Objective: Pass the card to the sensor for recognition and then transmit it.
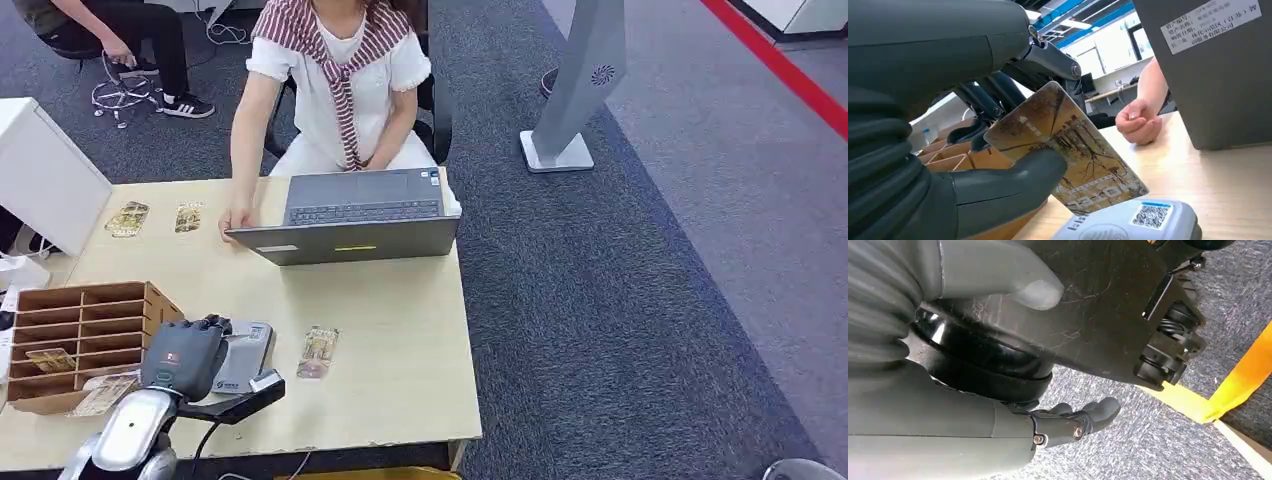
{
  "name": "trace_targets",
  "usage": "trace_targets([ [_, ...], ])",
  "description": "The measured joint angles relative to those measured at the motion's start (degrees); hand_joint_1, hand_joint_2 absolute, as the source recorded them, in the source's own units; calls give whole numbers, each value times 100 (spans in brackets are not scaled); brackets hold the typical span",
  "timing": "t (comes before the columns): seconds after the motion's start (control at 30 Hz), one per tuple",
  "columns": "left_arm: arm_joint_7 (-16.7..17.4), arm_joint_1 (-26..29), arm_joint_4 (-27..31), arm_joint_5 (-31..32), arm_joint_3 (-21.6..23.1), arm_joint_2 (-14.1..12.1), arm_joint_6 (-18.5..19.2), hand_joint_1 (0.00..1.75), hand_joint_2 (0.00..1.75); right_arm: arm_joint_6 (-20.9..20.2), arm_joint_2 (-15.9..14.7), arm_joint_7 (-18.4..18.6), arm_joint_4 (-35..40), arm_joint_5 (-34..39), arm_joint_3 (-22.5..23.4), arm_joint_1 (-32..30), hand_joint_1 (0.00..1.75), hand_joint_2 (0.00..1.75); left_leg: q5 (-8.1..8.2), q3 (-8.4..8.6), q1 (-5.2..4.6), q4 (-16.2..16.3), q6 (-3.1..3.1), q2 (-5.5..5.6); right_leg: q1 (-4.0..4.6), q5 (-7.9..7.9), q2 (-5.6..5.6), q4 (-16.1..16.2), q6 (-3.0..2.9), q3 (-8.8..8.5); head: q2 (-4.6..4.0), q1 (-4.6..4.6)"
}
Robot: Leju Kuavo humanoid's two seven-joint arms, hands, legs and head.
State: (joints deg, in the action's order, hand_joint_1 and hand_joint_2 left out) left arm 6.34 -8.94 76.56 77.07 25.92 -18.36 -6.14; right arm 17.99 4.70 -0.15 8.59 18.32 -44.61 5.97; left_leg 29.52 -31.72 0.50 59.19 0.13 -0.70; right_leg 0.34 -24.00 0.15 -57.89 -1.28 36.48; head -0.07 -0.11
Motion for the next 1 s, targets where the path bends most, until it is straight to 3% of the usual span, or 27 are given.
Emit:
trace_targets([
  [0.6, -33, 9, -175, -37, 210, 9, 243, 175, 175, -26, 0, 50, 0, -7, -57, 24, 0, 175, 0, -1, 0, 0, 0, 1, 0, 0, -2, 0, 0, -2, -2, 0],
  [1.0, 22, -50, -216, -44, 251, -15, 171, 175, 175, -26, 0, 48, 0, -2, -103, 32, 0, 175, -2, 1, 1, 0, -1, 1, 0, 2, -1, -1, -2, -2, -2, 0],
])
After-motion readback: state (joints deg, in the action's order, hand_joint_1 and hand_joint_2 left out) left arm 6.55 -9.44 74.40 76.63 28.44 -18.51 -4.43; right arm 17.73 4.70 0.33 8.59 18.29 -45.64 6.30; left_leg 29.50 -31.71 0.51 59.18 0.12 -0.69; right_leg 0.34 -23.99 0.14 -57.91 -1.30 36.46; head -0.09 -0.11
